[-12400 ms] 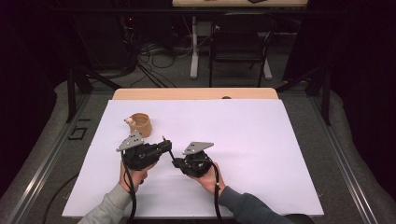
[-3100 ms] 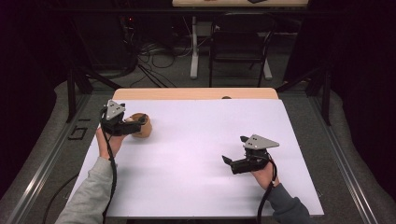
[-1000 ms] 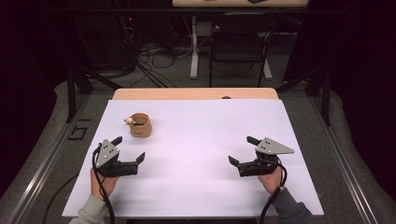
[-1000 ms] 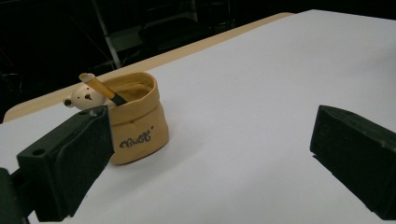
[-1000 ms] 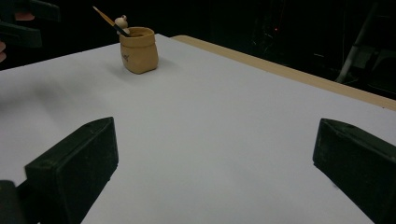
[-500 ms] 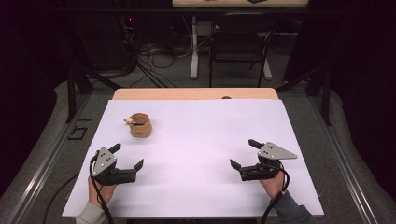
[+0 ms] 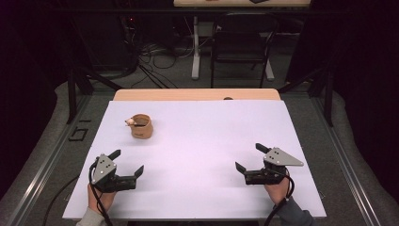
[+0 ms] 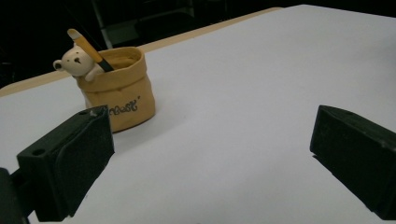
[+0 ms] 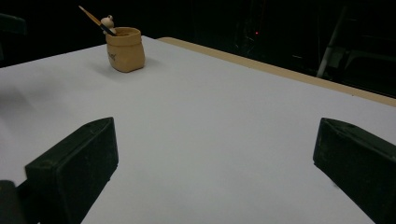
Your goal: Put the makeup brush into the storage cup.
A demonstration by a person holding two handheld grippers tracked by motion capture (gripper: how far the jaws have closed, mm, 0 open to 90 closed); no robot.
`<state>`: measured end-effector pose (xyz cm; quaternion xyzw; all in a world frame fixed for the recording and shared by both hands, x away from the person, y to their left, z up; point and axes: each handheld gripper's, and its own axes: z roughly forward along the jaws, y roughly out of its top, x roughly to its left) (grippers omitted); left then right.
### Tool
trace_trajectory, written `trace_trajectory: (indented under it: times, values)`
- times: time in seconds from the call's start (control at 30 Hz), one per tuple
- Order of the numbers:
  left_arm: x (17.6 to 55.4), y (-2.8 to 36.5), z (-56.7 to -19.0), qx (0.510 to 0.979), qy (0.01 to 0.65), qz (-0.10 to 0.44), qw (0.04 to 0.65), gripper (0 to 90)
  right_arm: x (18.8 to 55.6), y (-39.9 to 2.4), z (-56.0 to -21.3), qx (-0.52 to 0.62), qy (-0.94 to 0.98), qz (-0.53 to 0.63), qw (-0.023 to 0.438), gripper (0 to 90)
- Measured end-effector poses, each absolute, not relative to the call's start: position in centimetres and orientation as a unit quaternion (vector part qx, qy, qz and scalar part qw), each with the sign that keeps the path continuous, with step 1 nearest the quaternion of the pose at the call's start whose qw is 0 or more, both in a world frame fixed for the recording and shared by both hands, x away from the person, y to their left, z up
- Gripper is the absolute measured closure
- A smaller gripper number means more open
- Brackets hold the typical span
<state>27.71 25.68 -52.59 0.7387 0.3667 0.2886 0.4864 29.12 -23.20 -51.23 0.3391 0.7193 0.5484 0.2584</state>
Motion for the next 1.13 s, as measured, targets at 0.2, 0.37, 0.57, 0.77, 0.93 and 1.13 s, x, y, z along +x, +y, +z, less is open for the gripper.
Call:
trace_trajectory:
  times: [0.2, 0.37, 0.57, 0.77, 0.93, 1.13]
  values:
    - [27.4, 25.6, -52.7, 0.741, 0.365, 0.28, 0.489, 0.1, 28.5, -23.4, -51.3, 0.335, 0.724, 0.543, 0.262, 0.0]
    - [27.1, 25.6, -52.7, 0.742, 0.364, 0.277, 0.49, 0.1, 27.7, -23.6, -51.1, 0.333, 0.723, 0.543, 0.267, 0.0]
    - [27.1, 25.4, -52.7, 0.744, 0.36, 0.279, 0.488, 0.1, 27.3, -23.9, -51.0, 0.335, 0.723, 0.542, 0.267, 0.0]
    - [27.5, 25.5, -52.8, 0.747, 0.362, 0.278, 0.484, 0.1, 27.5, -23.9, -51.1, 0.329, 0.728, 0.541, 0.262, 0.0]
    - [27.8, 25.5, -52.9, 0.75, 0.361, 0.279, 0.478, 0.1, 27.6, -24.0, -51.0, 0.327, 0.73, 0.541, 0.261, 0.0]
    - [28.4, 25.5, -53.1, 0.756, 0.365, 0.275, 0.468, 0.1, 27.8, -23.9, -51.2, 0.324, 0.738, 0.534, 0.255, 0.0]
